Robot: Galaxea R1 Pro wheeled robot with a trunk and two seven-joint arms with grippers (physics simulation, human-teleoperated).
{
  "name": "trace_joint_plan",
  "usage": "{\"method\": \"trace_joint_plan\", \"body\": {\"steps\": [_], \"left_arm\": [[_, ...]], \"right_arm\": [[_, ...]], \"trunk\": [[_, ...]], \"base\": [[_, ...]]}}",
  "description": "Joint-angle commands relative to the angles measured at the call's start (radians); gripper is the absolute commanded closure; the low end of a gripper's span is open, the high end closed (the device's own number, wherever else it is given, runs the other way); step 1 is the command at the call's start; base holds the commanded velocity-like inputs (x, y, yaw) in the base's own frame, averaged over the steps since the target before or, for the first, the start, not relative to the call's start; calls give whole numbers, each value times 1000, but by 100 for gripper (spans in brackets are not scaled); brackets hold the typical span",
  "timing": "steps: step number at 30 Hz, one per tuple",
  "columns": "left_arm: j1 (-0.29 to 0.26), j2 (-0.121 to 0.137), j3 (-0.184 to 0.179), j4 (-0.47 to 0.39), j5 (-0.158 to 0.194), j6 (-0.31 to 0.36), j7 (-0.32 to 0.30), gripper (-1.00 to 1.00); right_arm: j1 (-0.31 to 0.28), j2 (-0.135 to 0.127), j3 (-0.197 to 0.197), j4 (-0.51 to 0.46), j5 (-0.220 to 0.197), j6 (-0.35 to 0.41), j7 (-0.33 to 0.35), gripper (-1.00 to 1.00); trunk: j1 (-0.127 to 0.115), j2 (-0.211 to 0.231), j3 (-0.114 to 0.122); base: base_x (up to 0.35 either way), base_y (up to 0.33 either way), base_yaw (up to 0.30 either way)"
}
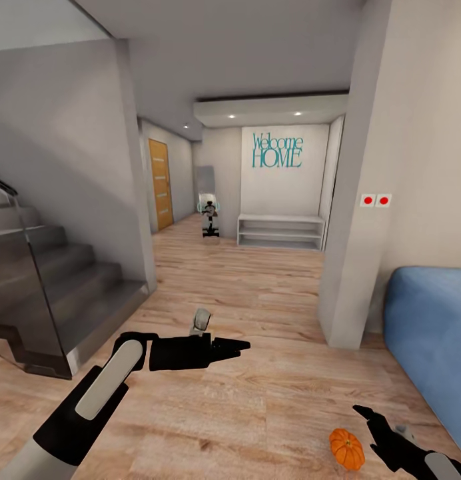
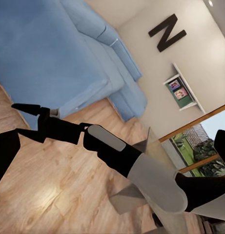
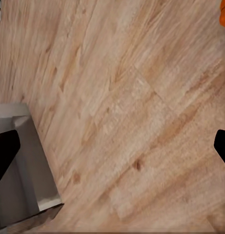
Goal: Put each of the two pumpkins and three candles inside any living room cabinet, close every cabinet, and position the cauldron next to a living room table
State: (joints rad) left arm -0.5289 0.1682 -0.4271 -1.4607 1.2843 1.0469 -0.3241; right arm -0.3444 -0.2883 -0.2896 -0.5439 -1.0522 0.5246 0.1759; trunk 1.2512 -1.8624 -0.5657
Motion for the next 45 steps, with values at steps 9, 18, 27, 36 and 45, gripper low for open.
{"method": "trace_joint_plan", "body": {"steps": [9, 18, 27, 36, 45], "left_arm": [[0, 1, -1, -16, -8, 0, -10, -100], [0, 1, -1, -17, -8, 0, -11, -100], [0, 1, -2, -18, -8, 0, -12, -100], [0, 1, -2, -18, -8, 0, -11, -100], [0, 0, -4, -18, -9, 0, -10, -100]], "right_arm": [[-1, -3, -8, 1, 1, 20, -3, -100], [-1, -3, -8, 1, 1, 19, -3, -100], [-1, -3, -8, 1, 1, 18, 0, -100], [-1, -3, -8, 1, 0, 17, 5, -100], [-1, -3, -8, 1, -2, 16, 13, -100]], "trunk": [[35, -64, -29], [69, -127, -58], [104, -190, -86], [138, -253, -114], [173, -316, -142]], "base": [[0, 0, 0], [0, 0, 0], [0, 0, 0], [0, 0, 0], [0, 0, 0]]}}
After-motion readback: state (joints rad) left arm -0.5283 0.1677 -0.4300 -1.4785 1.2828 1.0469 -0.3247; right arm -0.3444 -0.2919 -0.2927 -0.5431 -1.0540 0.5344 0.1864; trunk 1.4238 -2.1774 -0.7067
